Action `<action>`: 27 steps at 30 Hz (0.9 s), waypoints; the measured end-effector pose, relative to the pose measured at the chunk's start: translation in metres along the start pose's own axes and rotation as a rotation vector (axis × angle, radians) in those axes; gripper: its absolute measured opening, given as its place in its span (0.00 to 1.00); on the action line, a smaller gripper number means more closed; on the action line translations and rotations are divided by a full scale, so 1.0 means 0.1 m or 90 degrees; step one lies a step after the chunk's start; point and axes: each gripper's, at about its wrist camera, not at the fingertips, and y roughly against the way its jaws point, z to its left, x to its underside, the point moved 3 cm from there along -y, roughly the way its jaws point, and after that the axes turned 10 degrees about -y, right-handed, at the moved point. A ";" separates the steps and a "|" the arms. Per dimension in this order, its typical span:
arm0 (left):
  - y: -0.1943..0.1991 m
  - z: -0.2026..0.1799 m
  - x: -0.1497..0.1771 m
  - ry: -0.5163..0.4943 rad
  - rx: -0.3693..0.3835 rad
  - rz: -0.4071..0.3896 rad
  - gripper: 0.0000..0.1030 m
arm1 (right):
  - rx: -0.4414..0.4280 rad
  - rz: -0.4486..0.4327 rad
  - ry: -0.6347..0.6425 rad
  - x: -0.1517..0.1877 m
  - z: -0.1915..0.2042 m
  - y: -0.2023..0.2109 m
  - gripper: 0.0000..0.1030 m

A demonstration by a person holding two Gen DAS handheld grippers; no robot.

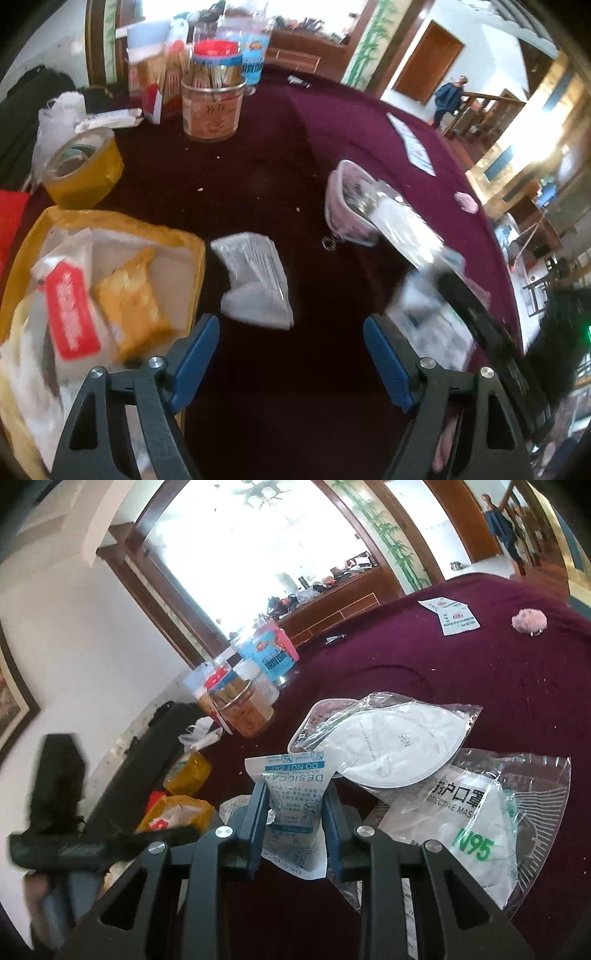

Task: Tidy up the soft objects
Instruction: 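Grasp the desiccant sachet with the right tool while the left tool grasps a paper sachet, then place both held sachets into the tray and open both tools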

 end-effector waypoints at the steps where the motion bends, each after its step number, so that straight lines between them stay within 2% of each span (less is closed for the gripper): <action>1: -0.08 0.03 -0.08 0.007 -0.003 0.008 0.78 | 0.000 0.001 -0.003 -0.01 -0.01 0.00 0.27; 3: -0.20 0.06 -0.18 0.007 -0.019 0.022 0.70 | -0.005 0.007 -0.008 0.00 -0.02 -0.01 0.27; 6: -0.39 0.06 -0.26 0.008 -0.001 0.057 0.64 | -0.009 0.009 -0.008 0.01 -0.01 -0.01 0.27; 9: -0.54 0.10 -0.30 0.018 -0.018 0.083 0.64 | -0.011 0.010 -0.012 0.02 -0.02 -0.01 0.27; 10: -0.61 0.12 -0.30 0.015 -0.033 0.094 0.53 | -0.010 0.010 -0.013 0.02 -0.02 -0.01 0.27; 11: -0.67 0.16 -0.31 0.014 -0.060 0.102 0.47 | -0.010 0.009 -0.013 0.02 -0.02 -0.01 0.27; 13: -0.74 0.21 -0.29 0.017 -0.085 0.113 0.45 | -0.009 0.011 -0.013 0.02 -0.03 -0.01 0.27; 19: -0.61 0.17 -0.13 -0.006 -0.094 0.094 0.43 | -0.011 0.016 -0.014 0.02 -0.04 -0.02 0.27; 25: -0.23 0.07 0.16 -0.001 -0.025 0.067 0.42 | -0.018 0.021 -0.010 0.04 -0.02 -0.03 0.27; 27: -0.03 0.01 0.30 -0.002 0.013 0.050 0.42 | -0.030 0.031 -0.003 0.06 0.02 -0.06 0.27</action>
